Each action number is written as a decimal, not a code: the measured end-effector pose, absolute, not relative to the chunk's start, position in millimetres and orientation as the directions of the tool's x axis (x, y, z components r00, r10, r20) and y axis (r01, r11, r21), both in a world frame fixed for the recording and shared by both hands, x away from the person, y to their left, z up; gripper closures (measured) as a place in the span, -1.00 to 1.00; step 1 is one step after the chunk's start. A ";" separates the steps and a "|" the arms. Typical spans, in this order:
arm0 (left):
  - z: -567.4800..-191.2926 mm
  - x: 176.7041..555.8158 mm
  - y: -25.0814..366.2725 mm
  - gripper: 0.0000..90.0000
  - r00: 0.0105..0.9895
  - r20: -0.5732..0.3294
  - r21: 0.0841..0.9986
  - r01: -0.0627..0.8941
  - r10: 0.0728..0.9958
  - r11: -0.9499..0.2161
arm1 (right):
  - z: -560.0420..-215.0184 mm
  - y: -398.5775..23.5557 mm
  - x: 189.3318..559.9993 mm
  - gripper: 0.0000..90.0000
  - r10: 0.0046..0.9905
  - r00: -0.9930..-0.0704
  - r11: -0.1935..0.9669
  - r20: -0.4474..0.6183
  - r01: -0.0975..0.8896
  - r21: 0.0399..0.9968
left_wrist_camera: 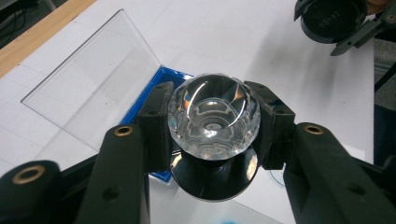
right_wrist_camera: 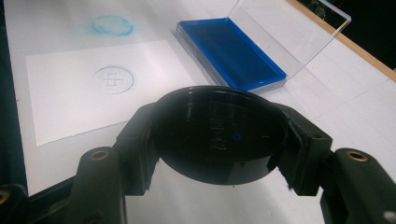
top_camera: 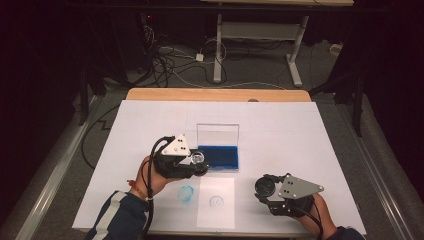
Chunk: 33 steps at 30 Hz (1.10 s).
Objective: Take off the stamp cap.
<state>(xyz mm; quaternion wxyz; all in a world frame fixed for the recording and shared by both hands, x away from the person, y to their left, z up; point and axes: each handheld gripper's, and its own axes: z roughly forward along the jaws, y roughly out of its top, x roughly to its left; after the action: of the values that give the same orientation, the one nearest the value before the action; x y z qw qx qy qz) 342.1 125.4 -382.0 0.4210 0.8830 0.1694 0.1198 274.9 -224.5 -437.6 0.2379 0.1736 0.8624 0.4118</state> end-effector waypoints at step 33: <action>-370.2 374.8 96.3 0.19 0.927 0.075 0.726 0.202 0.368 -0.657 | -441.0 -225.3 274.8 -0.15 0.495 -0.828 0.607 -0.263 0.113 0.787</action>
<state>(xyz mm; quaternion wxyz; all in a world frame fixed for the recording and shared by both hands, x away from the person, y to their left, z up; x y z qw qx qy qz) 374.8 96.3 -370.2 0.3829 0.9038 0.1575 0.1081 274.8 -225.3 -441.0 0.2347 0.1756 0.8651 0.4071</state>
